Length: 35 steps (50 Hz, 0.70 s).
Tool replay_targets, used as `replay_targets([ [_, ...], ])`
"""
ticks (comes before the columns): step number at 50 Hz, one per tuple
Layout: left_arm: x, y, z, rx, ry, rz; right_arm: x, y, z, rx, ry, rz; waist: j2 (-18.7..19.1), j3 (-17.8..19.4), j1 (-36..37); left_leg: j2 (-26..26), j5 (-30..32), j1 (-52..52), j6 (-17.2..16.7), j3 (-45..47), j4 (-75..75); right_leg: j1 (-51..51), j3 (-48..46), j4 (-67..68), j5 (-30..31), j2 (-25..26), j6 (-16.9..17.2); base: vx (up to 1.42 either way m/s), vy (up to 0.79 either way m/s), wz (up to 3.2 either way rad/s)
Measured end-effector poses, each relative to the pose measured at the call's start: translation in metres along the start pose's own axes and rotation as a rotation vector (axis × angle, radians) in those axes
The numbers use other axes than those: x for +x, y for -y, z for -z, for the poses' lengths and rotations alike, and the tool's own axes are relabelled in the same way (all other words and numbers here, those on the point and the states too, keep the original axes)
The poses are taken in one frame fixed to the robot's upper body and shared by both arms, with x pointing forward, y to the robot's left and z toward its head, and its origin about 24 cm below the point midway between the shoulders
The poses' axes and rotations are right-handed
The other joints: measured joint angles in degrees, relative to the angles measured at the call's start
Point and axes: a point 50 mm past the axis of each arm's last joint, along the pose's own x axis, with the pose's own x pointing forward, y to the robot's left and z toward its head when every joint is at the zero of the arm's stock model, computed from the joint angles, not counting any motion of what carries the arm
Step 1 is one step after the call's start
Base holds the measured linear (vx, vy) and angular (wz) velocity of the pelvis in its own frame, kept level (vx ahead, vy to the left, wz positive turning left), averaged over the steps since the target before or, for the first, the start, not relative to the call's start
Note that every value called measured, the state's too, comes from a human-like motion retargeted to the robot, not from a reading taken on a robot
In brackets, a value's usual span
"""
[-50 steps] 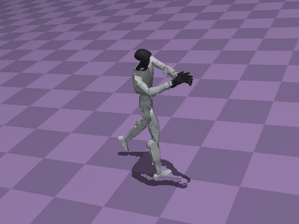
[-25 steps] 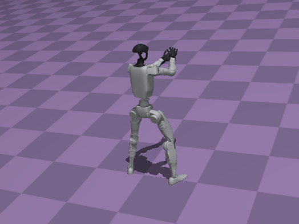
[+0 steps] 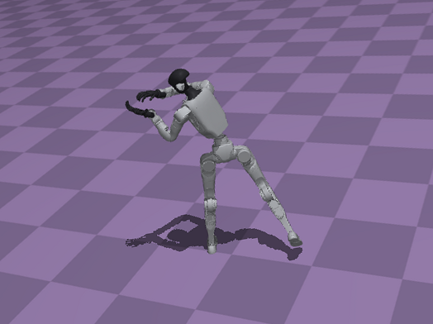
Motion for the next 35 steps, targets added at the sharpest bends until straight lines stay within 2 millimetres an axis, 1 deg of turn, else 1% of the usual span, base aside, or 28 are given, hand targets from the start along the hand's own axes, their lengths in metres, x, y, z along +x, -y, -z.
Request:
replay_targets([
  [2, 0.000, 0.004, -0.015, 0.070, 0.081, 0.054, 0.009, 0.004, -0.021, -0.035, 0.105, -0.018, 0.0, -1.6, 1.6, 1.3, 0.5, -0.7, -1.4, -3.3, -0.4, 0.7, 2.7, -0.7, 2.8, 3.7, 0.0, 0.17, -0.04, 1.21],
  [3, 0.001, 0.007, -0.025, 0.097, 0.137, 0.073, 0.015, 0.005, -0.034, -0.060, 0.164, -0.024, -0.1, -1.4, 1.7, 1.6, 0.7, -0.8, -1.8, -4.7, -0.7, 1.2, 4.4, -1.0, 3.9, 5.1, 0.0, 0.18, -0.07, 1.21],
  [5, 0.009, 0.010, -0.039, 0.277, 0.229, 0.125, 0.024, 0.011, -0.053, -0.139, 0.257, -0.051, 0.0, -0.5, 2.9, 2.9, 0.7, -1.0, -3.2, -7.8, -1.4, 2.2, 7.5, -1.1, 5.3, 8.9, 0.0, 0.19, -0.13, 1.24],
  [7, -0.001, 0.018, -0.051, 0.161, 0.298, 0.106, 0.027, 0.016, -0.068, -0.131, 0.322, -0.028, 0.0, -0.1, 4.0, 3.2, 0.4, -0.2, -4.0, -10.4, -2.3, 4.1, 11.7, -1.5, 5.9, 11.8, 0.0, 0.23, -0.14, 1.23],
  [8, -0.002, 0.019, -0.057, 0.181, 0.329, 0.118, 0.028, 0.017, -0.074, -0.133, 0.348, -0.018, 0.1, 0.0, 4.1, 3.2, 0.3, 0.2, -4.3, -11.5, -2.6, 5.2, 14.2, -2.0, 6.4, 13.0, 0.0, 0.23, -0.08, 1.13],
  [10, -0.001, 0.028, -0.081, 0.272, 0.450, 0.200, 0.037, 0.025, -0.099, -0.145, 0.438, 0.051, -1.5, 1.7, 1.5, 2.1, 0.5, 1.8, -4.9, -13.1, -3.5, 7.5, 19.1, -2.2, 6.6, 14.1, 0.0, 0.22, -0.07, 1.07],
  [12, -0.010, 0.026, -0.084, 0.287, 0.490, 0.160, 0.035, 0.030, -0.103, -0.155, 0.468, 0.055, -1.0, 1.7, 2.1, 1.5, 0.2, 2.2, -5.5, -15.5, -4.0, 9.0, 20.7, -2.0, 6.8, 15.5, 0.0, 0.19, -0.12, 1.10],
  [14, -0.015, 0.028, -0.088, 0.303, 0.525, 0.165, 0.033, 0.033, -0.109, -0.171, 0.503, 0.075, -0.6, 1.6, 2.1, 1.4, 0.3, 2.6, -5.9, -17.0, -4.4, 10.4, 22.6, -2.4, 7.3, 16.8, 0.0, 0.12, -0.08, 0.82],
  [16, -0.020, 0.030, -0.091, 0.328, 0.562, 0.160, 0.030, 0.036, -0.114, -0.197, 0.541, 0.094, -0.6, 1.9, 1.8, 0.6, 0.7, 2.9, -5.9, -17.9, -4.7, 11.1, 23.8, -2.3, 7.3, 17.1, 0.0, 0.07, -0.04, 0.63],
  [18, -0.026, 0.031, -0.093, 0.355, 0.599, 0.141, 0.027, 0.034, -0.118, -0.227, 0.572, 0.119, -0.2, 1.8, 0.9, -0.3, 1.2, 3.0, -6.0, -18.6, -4.9, 11.7, 24.2, -2.0, 7.1, 17.0, 0.0, -0.01, -0.01, 0.46],
  [20, -0.030, 0.032, -0.093, 0.371, 0.618, 0.129, 0.025, 0.037, -0.119, -0.242, 0.593, 0.127, 0.4, 1.5, 0.6, -0.5, 1.8, 2.9, -5.7, -18.9, -5.2, 11.9, 24.2, -2.0, 6.7, 17.0, 0.0, -0.08, 0.02, 0.22],
  [25, -0.033, 0.030, -0.089, 0.403, 0.650, 0.064, 0.020, 0.035, -0.109, -0.212, 0.570, 0.111, 1.7, 0.3, -0.2, -1.7, 3.1, 1.9, -5.2, -16.6, -4.8, 10.9, 23.4, -1.4, 2.4, 14.2, 0.0, -0.20, 0.09, -0.34],
  [28, -0.035, 0.019, -0.087, 0.382, 0.638, -0.019, 0.020, 0.025, -0.105, -0.202, 0.561, 0.091, 2.9, -1.3, -0.8, -2.1, 3.8, 1.5, -4.7, -12.1, -4.3, 9.5, 21.4, -2.1, -2.4, 10.1, 0.0, -0.28, 0.14, -1.27],
  [30, -0.040, 0.013, -0.087, 0.316, 0.632, -0.070, 0.020, 0.015, -0.104, -0.174, 0.561, 0.051, 3.3, -2.2, -1.4, -2.3, 4.0, 1.3, -4.6, -7.8, -3.8, 8.1, 18.0, -2.7, -6.0, 6.4, 0.0, -0.29, 0.11, -1.84],
  [32, -0.041, 0.001, -0.079, 0.390, 0.596, -0.134, 0.018, 0.006, -0.099, -0.135, 0.533, -0.014, 3.4, -3.5, -1.8, -3.2, 3.9, 1.3, -4.2, -2.6, -2.7, 6.3, 12.8, -2.9, -9.8, 1.5, -0.1, -0.29, 0.07, -2.14],
  [33, -0.042, -0.002, -0.076, 0.387, 0.579, -0.164, 0.018, 0.002, -0.097, -0.134, 0.527, -0.042, 3.3, -3.6, -2.2, -3.7, 3.6, 1.4, -3.9, 0.3, -2.0, 5.3, 9.8, -2.9, -11.7, -1.2, -0.2, -0.28, -0.01, -2.34],
  [35, -0.041, -0.007, -0.068, 0.394, 0.553, -0.214, 0.018, -0.002, -0.093, -0.152, 0.511, -0.099, 4.0, -3.6, -3.5, -2.8, 2.8, 1.9, -4.1, 5.9, -0.2, 3.3, 2.7, -2.4, -15.5, -4.4, -2.0, -0.29, -0.13, -2.55],
])
